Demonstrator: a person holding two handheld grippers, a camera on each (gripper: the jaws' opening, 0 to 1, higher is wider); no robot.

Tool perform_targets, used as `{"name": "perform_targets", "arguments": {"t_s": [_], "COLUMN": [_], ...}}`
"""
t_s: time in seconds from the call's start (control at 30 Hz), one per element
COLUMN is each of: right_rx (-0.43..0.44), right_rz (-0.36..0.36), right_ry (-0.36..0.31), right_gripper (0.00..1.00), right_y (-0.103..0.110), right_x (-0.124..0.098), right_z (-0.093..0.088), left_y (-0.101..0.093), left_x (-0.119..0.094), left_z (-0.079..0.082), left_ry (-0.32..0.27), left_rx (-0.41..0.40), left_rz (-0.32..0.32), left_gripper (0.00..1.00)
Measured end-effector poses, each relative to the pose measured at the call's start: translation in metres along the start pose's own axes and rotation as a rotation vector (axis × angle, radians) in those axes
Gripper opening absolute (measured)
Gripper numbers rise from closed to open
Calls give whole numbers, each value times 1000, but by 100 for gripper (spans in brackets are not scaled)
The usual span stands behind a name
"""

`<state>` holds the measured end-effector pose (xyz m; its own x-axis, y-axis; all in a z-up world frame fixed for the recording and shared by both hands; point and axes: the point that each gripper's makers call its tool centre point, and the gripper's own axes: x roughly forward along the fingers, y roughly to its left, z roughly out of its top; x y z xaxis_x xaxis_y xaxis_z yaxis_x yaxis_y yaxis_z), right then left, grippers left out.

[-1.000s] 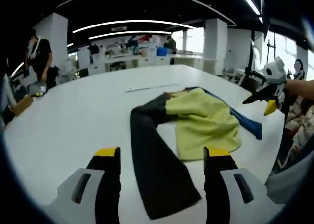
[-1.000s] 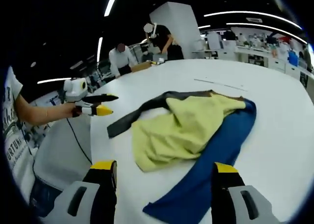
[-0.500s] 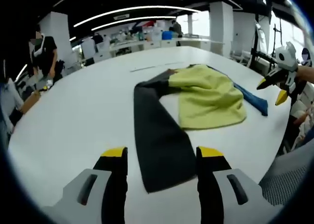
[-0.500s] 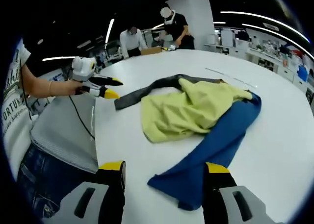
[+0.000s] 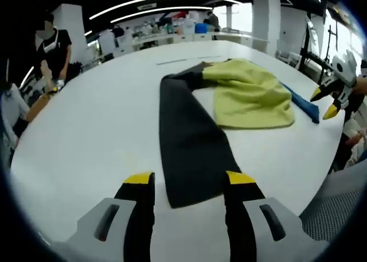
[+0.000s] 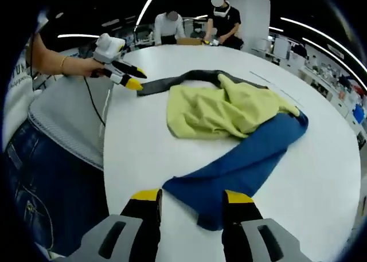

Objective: Fold the garment on the visible template until the final outline fits inside the template.

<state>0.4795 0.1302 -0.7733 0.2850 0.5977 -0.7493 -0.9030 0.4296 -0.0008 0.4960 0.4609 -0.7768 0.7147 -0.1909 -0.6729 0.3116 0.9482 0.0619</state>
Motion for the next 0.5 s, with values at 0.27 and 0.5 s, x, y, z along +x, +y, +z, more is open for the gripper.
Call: {"name": "perform_targets", "arguments": {"t_s": [0.27,0.5], "right_rx": [-118,-146], "right_rz": [-16,-16], "right_ry": [40,51], "right_gripper": [22,8], "right_y": [-6,-2], "right_x": [2,6], "right_z": [-10,-12], "left_y": [-1,1], "left_x": [3,1], "left_z": [-8,-10], "left_ry": [20,31], "left_rx": [-6,-32], "left_rz": [2,17], "left_gripper": [39,32]}}
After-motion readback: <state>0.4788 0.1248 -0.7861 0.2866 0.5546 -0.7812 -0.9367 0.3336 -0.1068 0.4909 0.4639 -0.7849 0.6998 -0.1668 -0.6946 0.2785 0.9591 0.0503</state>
